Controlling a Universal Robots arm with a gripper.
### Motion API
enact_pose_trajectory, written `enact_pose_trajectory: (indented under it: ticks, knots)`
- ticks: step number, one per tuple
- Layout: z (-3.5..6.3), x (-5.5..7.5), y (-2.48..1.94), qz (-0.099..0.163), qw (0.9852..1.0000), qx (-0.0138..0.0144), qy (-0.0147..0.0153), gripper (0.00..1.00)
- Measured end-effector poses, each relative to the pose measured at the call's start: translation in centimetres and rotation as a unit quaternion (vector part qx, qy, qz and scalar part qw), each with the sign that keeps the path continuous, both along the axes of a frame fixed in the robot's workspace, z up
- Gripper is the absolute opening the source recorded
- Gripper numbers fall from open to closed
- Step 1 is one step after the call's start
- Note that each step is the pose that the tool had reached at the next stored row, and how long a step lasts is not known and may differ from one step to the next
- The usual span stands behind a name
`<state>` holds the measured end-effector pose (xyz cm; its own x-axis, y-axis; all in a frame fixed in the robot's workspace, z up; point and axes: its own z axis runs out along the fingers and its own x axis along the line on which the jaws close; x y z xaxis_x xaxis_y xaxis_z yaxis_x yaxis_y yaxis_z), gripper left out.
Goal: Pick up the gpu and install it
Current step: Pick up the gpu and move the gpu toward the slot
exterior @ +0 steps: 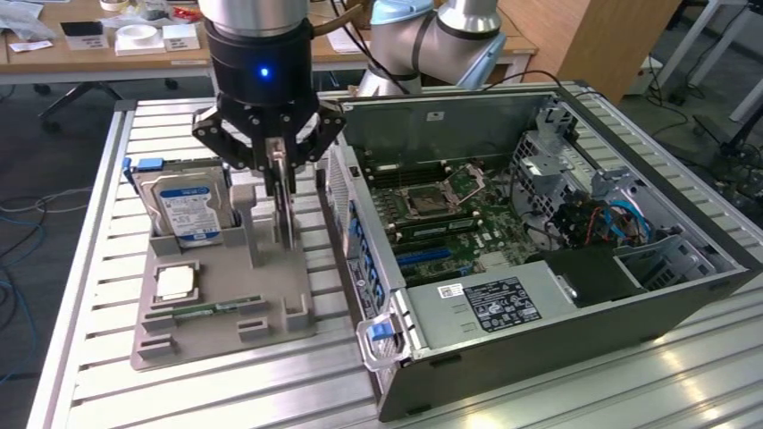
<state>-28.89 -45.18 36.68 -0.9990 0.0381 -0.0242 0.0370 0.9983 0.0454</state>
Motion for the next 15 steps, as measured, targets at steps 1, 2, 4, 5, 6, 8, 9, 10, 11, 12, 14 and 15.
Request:
enact_pose_trajectory:
  ticks: [1,2,4,5,6,8,9,10,11,12,14,15]
  knots:
    - [0.25,0.0,0.0,0.0,1.0,0.0,0.0,0.27]
    - [0.49,0.0,0.0,0.0,1.0,0.0,0.0,0.27]
    - [0.99,0.0,0.0,0.0,1.0,0.0,0.0,0.27]
    - [1.27,0.0,0.0,0.0,1.0,0.0,0.0,0.27]
    - [1.55,0.0,0.0,0.0,1.0,0.0,0.0,0.27]
    - [1.95,0.0,0.0,0.0,1.0,0.0,0.0,0.27]
    - [2.1,0.0,0.0,0.0,1.0,0.0,0.0,0.27]
    - [2.26,0.0,0.0,0.0,1.0,0.0,0.0,0.27]
    - [2.42,0.0,0.0,0.0,1.0,0.0,0.0,0.27]
    - [2.6,0.0,0.0,0.0,1.0,0.0,0.0,0.27]
    - [2.89,0.0,0.0,0.0,1.0,0.0,0.0,0.27]
    - [3.02,0.0,0.0,0.0,1.0,0.0,0.0,0.27]
